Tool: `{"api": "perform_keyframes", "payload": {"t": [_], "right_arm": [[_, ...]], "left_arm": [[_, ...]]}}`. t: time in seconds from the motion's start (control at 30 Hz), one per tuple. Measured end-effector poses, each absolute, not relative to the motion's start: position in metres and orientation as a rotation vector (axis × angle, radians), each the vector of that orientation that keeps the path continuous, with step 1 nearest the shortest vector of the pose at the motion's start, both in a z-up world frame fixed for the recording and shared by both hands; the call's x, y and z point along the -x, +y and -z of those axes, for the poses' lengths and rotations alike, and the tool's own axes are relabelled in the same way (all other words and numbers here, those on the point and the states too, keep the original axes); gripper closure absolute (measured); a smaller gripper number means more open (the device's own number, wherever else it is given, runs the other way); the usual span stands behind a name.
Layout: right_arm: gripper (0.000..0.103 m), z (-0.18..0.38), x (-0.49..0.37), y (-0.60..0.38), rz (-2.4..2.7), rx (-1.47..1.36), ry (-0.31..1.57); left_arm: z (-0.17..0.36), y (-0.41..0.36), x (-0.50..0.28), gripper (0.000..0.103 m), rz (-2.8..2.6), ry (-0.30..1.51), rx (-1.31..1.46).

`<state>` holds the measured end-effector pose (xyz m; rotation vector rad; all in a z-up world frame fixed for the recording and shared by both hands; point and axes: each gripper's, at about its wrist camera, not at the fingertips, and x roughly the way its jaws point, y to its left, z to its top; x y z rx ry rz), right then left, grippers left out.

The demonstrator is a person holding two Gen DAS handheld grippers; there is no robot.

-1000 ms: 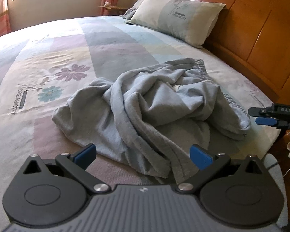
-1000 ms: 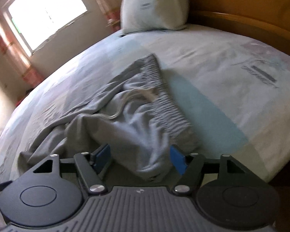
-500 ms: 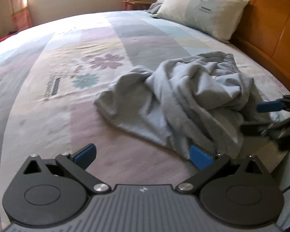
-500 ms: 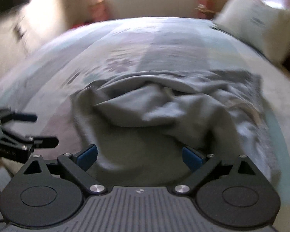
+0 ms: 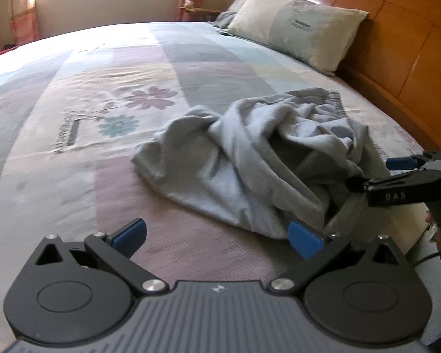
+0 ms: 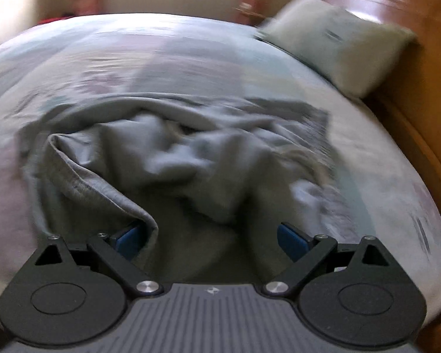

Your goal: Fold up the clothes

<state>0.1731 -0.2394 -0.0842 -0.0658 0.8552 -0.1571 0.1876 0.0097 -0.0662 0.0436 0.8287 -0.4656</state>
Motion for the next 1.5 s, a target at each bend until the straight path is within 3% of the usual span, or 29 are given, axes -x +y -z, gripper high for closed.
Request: {"api": "perform_keyframes", "payload": {"t": [0.4, 0.77, 1.03, 1.5], "right_arm": [[0.005, 0.091, -0.159, -0.26, 0.106, -0.022, 0.861], [0.004, 0.095, -0.161, -0.267, 0.082, -0.065, 0.857], [0.004, 0.097, -0.163, -0.266, 0.082, -0.075, 0.858], [0.002, 0.092, -0.156, -0.264, 0.068, -0.062, 0.836]], "left_arm": [[0.085, -0.048, -0.213, 0.001, 0.528, 0.883, -0.063], [0.092, -0.024, -0.252, 0.001, 0.252, 0.897, -0.181], [0.089, -0.032, -0.246, 0.001, 0.408, 0.915, -0.087], [0.107, -0.019, -0.302, 0.0, 0.078, 0.871, -0.315]]}}
